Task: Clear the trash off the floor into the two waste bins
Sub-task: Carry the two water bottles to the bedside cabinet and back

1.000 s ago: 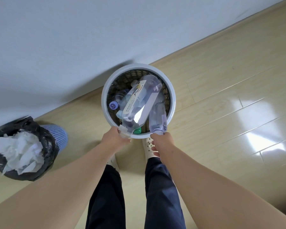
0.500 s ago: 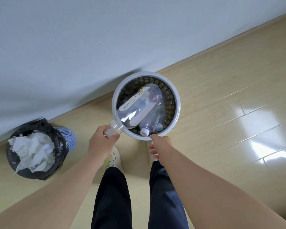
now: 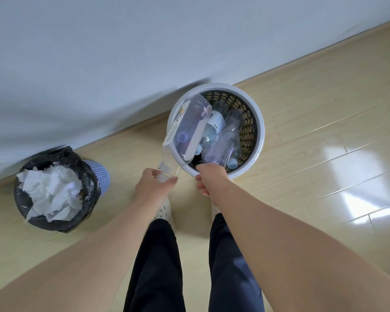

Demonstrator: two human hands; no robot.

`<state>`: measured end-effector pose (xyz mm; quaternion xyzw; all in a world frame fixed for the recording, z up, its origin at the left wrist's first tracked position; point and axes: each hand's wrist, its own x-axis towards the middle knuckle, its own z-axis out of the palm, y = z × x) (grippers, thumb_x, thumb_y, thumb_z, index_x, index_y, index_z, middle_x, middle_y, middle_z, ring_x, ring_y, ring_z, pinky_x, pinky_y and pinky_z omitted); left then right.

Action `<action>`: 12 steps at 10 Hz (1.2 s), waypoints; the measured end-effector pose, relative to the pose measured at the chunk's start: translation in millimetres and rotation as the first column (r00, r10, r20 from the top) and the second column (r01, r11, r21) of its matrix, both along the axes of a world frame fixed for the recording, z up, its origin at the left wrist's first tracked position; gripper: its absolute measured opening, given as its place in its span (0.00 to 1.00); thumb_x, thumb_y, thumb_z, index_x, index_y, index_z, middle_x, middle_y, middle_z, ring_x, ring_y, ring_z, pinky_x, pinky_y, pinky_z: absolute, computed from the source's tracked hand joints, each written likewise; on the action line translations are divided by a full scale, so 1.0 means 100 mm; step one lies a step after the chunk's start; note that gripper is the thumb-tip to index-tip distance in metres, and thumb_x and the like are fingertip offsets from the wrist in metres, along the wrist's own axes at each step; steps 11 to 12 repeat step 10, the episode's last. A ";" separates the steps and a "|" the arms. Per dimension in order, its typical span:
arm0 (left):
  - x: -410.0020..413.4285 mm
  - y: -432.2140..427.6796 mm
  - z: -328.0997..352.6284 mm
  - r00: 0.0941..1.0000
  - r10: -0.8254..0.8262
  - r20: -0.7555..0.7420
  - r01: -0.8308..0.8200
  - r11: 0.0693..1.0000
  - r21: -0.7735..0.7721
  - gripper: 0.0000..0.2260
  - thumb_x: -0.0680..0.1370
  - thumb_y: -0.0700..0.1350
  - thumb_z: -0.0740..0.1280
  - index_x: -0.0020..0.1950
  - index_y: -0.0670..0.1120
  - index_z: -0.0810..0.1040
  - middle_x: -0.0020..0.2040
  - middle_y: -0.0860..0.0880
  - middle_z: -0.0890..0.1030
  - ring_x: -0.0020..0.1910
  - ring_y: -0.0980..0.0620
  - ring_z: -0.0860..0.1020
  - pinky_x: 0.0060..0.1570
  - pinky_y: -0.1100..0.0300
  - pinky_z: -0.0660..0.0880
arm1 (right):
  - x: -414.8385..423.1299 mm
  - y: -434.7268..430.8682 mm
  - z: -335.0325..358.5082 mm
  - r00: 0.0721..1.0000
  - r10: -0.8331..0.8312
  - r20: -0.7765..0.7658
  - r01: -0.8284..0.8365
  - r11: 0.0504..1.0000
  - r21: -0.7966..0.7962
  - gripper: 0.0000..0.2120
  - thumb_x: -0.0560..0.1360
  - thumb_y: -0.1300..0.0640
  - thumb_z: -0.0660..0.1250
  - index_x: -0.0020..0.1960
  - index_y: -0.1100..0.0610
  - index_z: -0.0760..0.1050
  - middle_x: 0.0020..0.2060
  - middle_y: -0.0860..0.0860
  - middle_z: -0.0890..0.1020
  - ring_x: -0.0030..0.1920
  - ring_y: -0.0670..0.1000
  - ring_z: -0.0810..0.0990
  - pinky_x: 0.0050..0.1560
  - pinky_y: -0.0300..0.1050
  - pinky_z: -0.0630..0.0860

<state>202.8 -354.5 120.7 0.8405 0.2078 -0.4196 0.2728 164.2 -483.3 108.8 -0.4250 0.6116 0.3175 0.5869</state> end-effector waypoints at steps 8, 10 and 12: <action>-0.11 -0.76 -0.01 0.976 -0.193 -0.105 0.192 0.981 -0.019 0.23 0.78 0.46 0.62 0.72 0.43 0.60 0.46 0.50 0.70 0.33 0.57 0.67 0.29 0.63 0.62 | -0.40 -0.58 0.14 0.996 0.065 0.066 -0.056 0.990 -0.133 0.08 0.76 0.61 0.58 0.38 0.57 0.68 0.36 0.52 0.72 0.43 0.54 0.71 0.46 0.48 0.69; -0.18 -0.64 0.52 0.998 -0.040 -0.045 0.035 0.994 -0.106 0.15 0.77 0.47 0.63 0.62 0.45 0.70 0.51 0.47 0.74 0.45 0.49 0.75 0.38 0.60 0.70 | -0.50 -0.59 0.57 0.980 0.133 0.148 -0.103 0.976 -0.193 0.12 0.77 0.58 0.59 0.34 0.52 0.65 0.33 0.49 0.71 0.46 0.54 0.73 0.58 0.53 0.74; -0.18 -0.64 0.52 0.998 -0.040 -0.045 0.035 0.994 -0.106 0.15 0.77 0.47 0.63 0.62 0.45 0.70 0.51 0.47 0.74 0.45 0.49 0.75 0.38 0.60 0.70 | -0.50 -0.59 0.57 0.980 0.133 0.148 -0.103 0.976 -0.193 0.12 0.77 0.58 0.59 0.34 0.52 0.65 0.33 0.49 0.71 0.46 0.54 0.73 0.58 0.53 0.74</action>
